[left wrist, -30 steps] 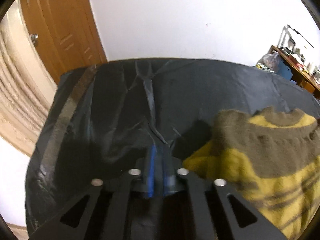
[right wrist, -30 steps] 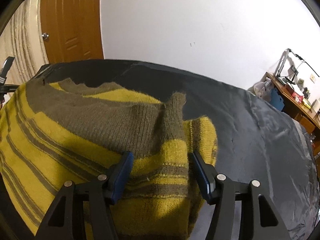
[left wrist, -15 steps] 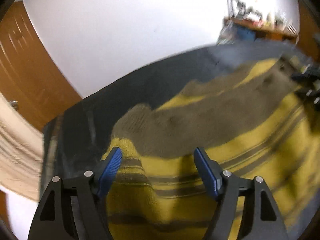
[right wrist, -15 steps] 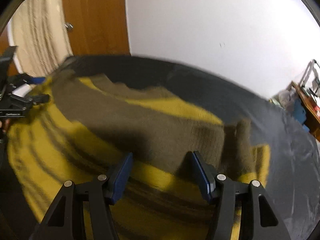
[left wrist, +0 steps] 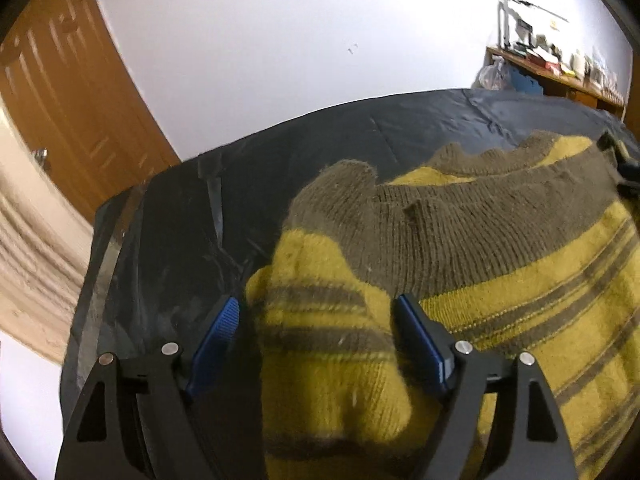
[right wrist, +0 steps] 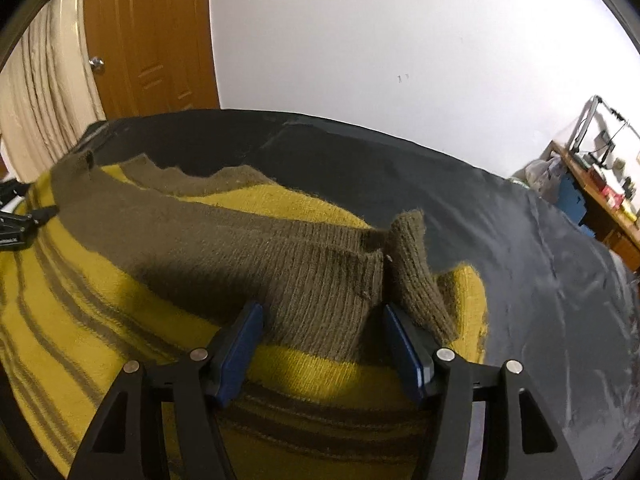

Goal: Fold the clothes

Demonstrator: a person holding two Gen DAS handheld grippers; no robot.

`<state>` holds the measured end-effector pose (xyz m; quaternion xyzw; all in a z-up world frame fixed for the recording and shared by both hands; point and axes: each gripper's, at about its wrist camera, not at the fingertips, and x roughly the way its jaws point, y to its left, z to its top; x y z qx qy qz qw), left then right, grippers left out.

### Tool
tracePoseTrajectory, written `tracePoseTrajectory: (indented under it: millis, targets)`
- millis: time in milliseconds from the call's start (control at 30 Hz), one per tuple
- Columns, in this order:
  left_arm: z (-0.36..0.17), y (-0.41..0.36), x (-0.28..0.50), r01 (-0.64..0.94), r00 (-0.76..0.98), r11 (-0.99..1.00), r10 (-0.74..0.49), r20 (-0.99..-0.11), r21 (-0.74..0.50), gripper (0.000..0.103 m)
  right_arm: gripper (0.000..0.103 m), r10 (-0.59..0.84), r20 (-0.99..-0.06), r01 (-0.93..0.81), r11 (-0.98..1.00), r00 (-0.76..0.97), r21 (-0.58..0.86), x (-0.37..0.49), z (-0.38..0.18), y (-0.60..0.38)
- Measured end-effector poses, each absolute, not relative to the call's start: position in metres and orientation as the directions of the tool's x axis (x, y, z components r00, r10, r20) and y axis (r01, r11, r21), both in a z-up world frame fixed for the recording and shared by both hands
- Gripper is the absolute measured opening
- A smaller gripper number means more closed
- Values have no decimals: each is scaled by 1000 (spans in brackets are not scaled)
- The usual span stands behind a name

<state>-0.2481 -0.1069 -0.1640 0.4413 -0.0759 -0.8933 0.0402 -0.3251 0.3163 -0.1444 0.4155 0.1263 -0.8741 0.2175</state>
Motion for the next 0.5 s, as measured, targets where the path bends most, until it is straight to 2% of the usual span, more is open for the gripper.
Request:
tracePoseTrajectory:
  millis: [267, 367, 500]
  targets:
    - [-136, -124, -172, 43, -640, -994, -108, -761, 105, 86, 65, -336, -709, 516, -856, -619, -44, -244, -122, 338]
    - [-136, -138, -145, 61, -621, -997, -68, -781, 39, 88, 72, -350, -696, 482, -876, -628, 6, -213, -120, 366]
    - [-145, -151, -116, 77, -598, -997, -28, -801, -23, 88, 73, -330, -705, 401, -913, -628, 71, -196, -127, 396]
